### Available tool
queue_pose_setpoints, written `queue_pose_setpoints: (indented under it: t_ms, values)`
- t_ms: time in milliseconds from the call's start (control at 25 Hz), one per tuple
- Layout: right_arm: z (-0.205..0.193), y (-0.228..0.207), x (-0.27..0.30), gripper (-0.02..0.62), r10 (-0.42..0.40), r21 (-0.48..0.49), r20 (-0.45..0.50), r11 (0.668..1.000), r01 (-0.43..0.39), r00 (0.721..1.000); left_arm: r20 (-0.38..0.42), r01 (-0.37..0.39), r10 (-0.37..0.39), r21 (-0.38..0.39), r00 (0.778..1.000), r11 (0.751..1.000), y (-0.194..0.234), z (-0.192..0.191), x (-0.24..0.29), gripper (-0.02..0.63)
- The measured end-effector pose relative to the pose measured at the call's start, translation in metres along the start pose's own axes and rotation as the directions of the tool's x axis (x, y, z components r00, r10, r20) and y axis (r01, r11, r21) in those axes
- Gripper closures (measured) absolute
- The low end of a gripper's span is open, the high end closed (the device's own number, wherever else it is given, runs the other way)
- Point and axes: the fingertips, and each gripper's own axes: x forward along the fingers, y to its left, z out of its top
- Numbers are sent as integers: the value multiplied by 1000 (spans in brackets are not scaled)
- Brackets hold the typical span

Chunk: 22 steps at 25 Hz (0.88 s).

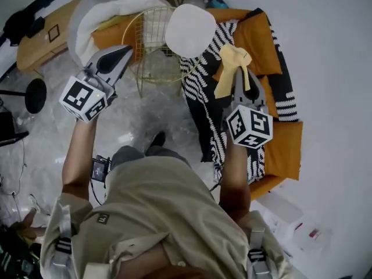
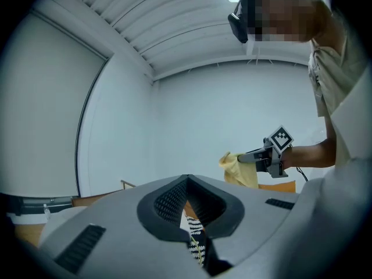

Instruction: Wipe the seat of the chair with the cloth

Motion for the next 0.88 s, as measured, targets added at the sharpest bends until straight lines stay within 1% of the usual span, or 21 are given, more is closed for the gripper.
queue_pose_setpoints:
  t_ms: [160, 280, 400, 520, 600, 680, 720, 800, 880]
  values:
    - [-15, -14, 6, 549, 9, 27, -14, 1000, -9, 1000, -17, -8, 9, 32, 1000, 999, -5, 1, 10, 591]
    - [-14, -26, 14, 549, -7, 22, -24, 1000, 8, 1000, -18, 3, -2, 27, 1000, 1000, 1, 4, 26, 591]
    - [-19, -27, 11, 549, -36, 35, -39, 999, 37, 999, -22, 36, -36, 19, 999, 999, 3, 3, 33, 591]
    - [-28, -22, 5, 549, -77, 34, -46, 996, 79, 996, -24, 94, -93, 18, 995, 995, 7, -5, 40, 591]
    - [-26, -28, 9, 549, -101, -3, -38, 995, 101, 994, 6, 113, -113, 9, 994, 994, 12, -9, 54, 591]
    - [-6, -38, 22, 549, -125, -70, -19, 990, 123, 992, 62, 121, -121, -6, 991, 993, 22, -7, 75, 591]
    - [4, -38, 28, 549, -138, -89, -17, 987, 136, 990, 87, 130, -128, -13, 988, 991, 29, -3, 82, 591]
    - [8, -28, 36, 549, -163, -84, -41, 984, 159, 986, 106, 157, -153, -28, 983, 987, 46, 1, 86, 591]
    - [8, -19, 43, 549, -182, -73, -71, 982, 176, 981, 107, 182, -177, -46, 978, 982, 59, 2, 89, 591]
